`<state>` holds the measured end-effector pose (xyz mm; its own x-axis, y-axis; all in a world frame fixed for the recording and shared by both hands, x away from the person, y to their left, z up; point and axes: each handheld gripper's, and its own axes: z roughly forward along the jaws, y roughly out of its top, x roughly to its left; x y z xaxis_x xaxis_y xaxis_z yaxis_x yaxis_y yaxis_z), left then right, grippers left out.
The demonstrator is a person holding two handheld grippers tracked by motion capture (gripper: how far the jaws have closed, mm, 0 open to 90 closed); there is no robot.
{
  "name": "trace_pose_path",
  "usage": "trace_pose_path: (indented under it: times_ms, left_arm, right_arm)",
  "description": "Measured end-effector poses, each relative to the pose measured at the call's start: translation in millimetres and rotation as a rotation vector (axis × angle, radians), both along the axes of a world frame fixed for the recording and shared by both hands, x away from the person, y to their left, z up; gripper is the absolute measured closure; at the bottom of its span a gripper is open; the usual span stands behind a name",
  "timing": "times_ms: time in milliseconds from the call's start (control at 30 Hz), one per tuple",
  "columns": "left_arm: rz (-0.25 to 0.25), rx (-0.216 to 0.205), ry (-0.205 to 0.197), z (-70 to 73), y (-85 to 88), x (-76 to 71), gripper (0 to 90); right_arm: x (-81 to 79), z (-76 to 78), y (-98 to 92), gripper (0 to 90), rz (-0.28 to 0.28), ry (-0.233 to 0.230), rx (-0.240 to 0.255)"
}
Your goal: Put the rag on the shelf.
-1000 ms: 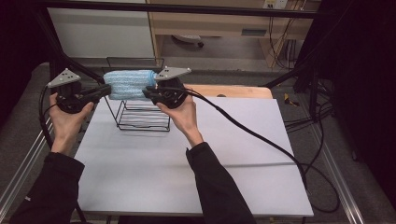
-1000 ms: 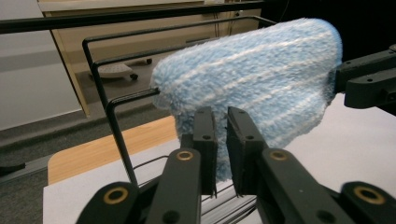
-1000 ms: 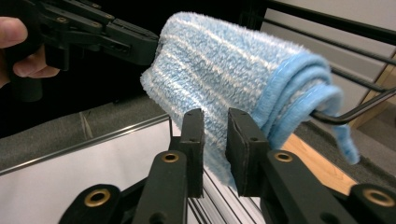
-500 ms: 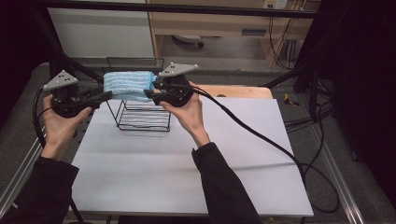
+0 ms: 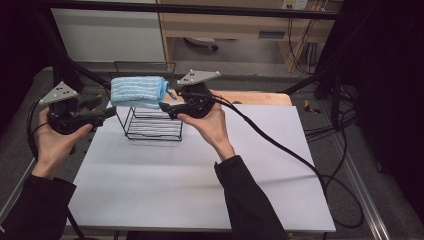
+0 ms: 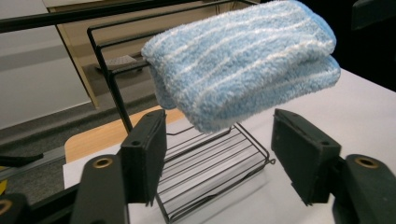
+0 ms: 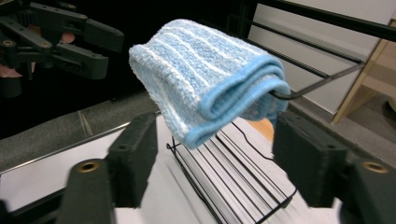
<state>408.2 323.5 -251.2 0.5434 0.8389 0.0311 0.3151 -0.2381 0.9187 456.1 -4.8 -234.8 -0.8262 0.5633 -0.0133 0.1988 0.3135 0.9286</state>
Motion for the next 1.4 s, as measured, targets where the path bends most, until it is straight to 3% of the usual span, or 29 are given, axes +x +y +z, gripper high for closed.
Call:
trace_pose_path:
  times_ms: [267,433,700,1200,1400]
  left_arm:
    - [-0.01,0.022,0.028,-15.0,-4.6,-1.9,24.8]
    - [-0.021,0.039,0.06,-29.5,-10.6,-5.2,18.0]
    - [-0.052,0.054,0.097,-54.5,-24.1,-9.1,9.9]
    - [-0.113,0.011,0.141,-104.1,-49.5,-16.5,7.5]
    - [-0.128,0.025,0.17,-129.5,-61.4,-19.6,7.5]
  right_arm:
    - [-3.9,-8.1,-16.2,13.6,-0.01,0.019,-0.015]
    - [-7.3,-19.2,-30.7,10.8,-0.015,0.032,-0.036]
    - [-12.8,-42.7,-61.7,8.1,-0.043,0.072,-0.031]
    - [-30.4,-94.2,-127.6,0.6,-0.097,0.141,-0.024]
    - [-37.3,-117.4,-156.6,0.5,-0.133,0.17,-0.013]
